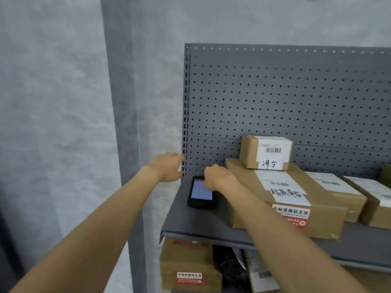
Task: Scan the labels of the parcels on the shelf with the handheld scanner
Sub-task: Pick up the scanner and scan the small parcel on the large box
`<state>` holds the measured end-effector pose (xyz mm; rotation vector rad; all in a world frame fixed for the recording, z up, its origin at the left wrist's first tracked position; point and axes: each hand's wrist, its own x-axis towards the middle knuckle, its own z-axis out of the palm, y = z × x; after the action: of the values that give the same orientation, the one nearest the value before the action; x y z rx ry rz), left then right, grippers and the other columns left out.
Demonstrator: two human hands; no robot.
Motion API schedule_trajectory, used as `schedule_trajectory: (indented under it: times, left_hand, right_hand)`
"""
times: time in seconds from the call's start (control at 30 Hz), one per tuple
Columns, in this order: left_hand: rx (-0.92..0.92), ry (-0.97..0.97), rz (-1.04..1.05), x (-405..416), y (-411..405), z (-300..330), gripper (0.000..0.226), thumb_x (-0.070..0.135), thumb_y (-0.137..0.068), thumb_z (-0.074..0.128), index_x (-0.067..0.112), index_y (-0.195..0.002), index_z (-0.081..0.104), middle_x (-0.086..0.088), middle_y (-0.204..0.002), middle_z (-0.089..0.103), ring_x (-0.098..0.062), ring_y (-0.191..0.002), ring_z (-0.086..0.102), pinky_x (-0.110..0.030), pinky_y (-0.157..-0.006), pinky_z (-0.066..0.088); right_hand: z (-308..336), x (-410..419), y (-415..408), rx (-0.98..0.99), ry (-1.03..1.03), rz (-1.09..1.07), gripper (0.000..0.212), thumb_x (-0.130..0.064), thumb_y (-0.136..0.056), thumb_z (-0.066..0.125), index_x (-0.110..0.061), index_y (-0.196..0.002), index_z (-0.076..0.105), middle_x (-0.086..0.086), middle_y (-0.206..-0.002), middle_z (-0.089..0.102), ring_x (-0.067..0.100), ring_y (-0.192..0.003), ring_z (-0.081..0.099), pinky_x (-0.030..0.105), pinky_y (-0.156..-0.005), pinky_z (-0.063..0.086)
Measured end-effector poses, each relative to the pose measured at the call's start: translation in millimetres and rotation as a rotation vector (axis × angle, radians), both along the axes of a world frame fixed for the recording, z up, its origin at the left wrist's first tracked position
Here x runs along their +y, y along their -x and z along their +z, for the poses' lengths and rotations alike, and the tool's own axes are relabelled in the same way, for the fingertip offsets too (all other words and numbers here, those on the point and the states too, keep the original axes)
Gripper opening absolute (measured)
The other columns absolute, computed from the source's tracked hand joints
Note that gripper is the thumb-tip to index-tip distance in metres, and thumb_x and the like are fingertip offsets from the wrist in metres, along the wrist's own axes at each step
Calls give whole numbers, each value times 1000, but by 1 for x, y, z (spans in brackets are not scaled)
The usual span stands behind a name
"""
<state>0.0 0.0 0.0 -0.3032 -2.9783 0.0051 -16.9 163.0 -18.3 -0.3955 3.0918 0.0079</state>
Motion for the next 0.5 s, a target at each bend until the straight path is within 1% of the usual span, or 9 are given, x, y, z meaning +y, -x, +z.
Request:
schedule_trajectory:
  times: [0.07, 0.13, 0.23, 0.33, 0.4, 0.43, 0.47, 0.5]
  left_hand:
    - [-4, 12, 3, -4, 2, -2, 56, 33, -93, 51, 15, -144, 36, -12, -138, 51, -31, -124, 50, -44, -99, 47]
    - [-4, 18, 2, -10, 3, -5, 58, 31, -93, 51, 15, -146, 34, -12, -140, 50, -31, -126, 49, -42, -100, 45]
    - [-8, 33, 1, -20, 6, -12, 58, 30, -93, 51, 14, -146, 34, -12, -142, 49, -30, -127, 48, -41, -99, 44]
    - [-6, 39, 17, -30, 8, -17, 58, 30, -93, 51, 14, -146, 34, -12, -142, 49, -31, -128, 47, -40, -100, 42]
    - [-12, 41, 25, -35, 9, -20, 58, 30, -93, 51, 14, -146, 34, -11, -143, 49, -30, -129, 47, -40, -100, 42]
    - [-15, 40, 29, -38, 10, -22, 58, 31, -93, 51, 15, -146, 34, -11, -143, 48, -30, -129, 47, -40, -101, 42]
    - [-17, 37, 32, -40, 11, -24, 58, 31, -93, 51, 15, -146, 34, -11, -143, 48, -29, -129, 47, -40, -101, 42]
    - [-19, 32, 36, -42, 11, -25, 58, 31, -93, 51, 15, -146, 34, -10, -143, 48, -29, -129, 47, -40, -101, 43]
  right_hand:
    - [-9, -6, 5, -15, 21, -63, 21, -9, -96, 46, -1, -107, 62, 15, -116, 63, 31, -97, 62, 33, -71, 45]
    - [-18, -11, 7, -42, 66, -128, 32, -24, -101, 45, -1, -114, 64, 15, -120, 64, 31, -106, 63, 33, -72, 45]
    - [-26, -20, 8, -100, 116, -227, 57, -50, -100, 36, -3, -116, 64, 14, -120, 64, 28, -107, 63, 32, -74, 43]
    - [-32, -28, 11, -115, 113, -284, 75, -67, -94, 28, -4, -117, 63, 14, -119, 64, 28, -106, 63, 33, -74, 45]
    - [-37, -34, 14, -108, 71, -312, 81, -76, -88, 27, -8, -111, 64, 13, -117, 64, 27, -105, 62, 33, -73, 45]
    - [-39, -37, 16, -96, 62, -329, 80, -77, -86, 29, -9, -107, 63, 13, -118, 63, 27, -106, 61, 32, -72, 44]
    - [-40, -39, 18, -93, 79, -347, 76, -77, -86, 33, -9, -108, 62, 15, -121, 60, 28, -109, 58, 32, -73, 43]
    - [-41, -41, 21, -107, 124, -371, 73, -73, -86, 39, -10, -115, 60, 16, -128, 55, 28, -115, 54, 32, -74, 43]
